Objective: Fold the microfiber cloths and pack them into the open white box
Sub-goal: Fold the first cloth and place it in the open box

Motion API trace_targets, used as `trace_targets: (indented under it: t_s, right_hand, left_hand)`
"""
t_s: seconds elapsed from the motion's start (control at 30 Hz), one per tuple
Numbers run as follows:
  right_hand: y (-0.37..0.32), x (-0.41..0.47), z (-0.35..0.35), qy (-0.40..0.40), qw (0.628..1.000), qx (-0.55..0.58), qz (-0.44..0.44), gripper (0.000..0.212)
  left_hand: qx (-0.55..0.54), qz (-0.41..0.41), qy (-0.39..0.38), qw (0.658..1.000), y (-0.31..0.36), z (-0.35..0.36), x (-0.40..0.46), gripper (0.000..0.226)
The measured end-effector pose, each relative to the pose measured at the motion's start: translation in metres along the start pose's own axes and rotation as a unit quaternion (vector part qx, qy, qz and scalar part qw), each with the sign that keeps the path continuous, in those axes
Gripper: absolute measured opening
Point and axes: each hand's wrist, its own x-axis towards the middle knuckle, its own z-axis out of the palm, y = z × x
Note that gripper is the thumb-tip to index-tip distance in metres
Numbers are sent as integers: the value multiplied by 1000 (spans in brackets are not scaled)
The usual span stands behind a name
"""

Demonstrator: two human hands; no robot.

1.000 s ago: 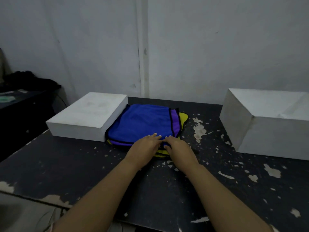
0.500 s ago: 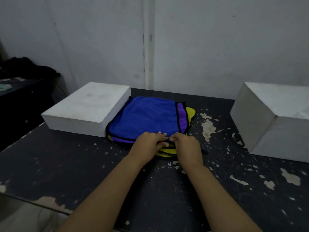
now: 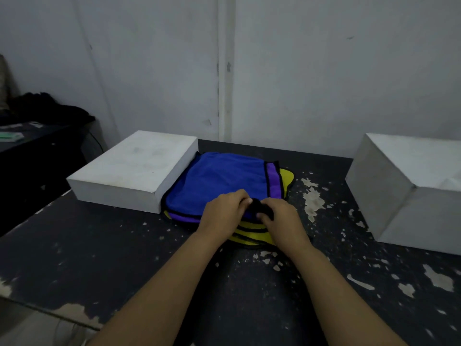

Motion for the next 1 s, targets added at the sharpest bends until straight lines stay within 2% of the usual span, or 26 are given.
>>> trace_targets:
  t_s: [0.1,0.2,0.43,0.57,0.8,1.0]
  right_hand:
    - [1,5,-10,56,998,16,6,23]
    - [-2,15,-22,82,996,37,13,25]
    - [-9,44,-52,128,991,44,-6,25]
    - [-12,63,-82,150,987,49,-21,21]
    - [-27,80,-147,183,981,35,-54,20]
    - [-42,71,-222,239,967,72,-55,19]
  left_hand:
    - [-25,20,-20,999,-12,-9,-4,22]
    - [12,28,-29,999,-30,-16,-7,21]
    - [23,-40,47,998,-75,-57,2,24]
    - [17,-39,93,995,-84,-92,17,21]
    - [-85,-41,151,984,-50,-142,67,17]
    - [-158,2,190,969,10,-181,97,17]
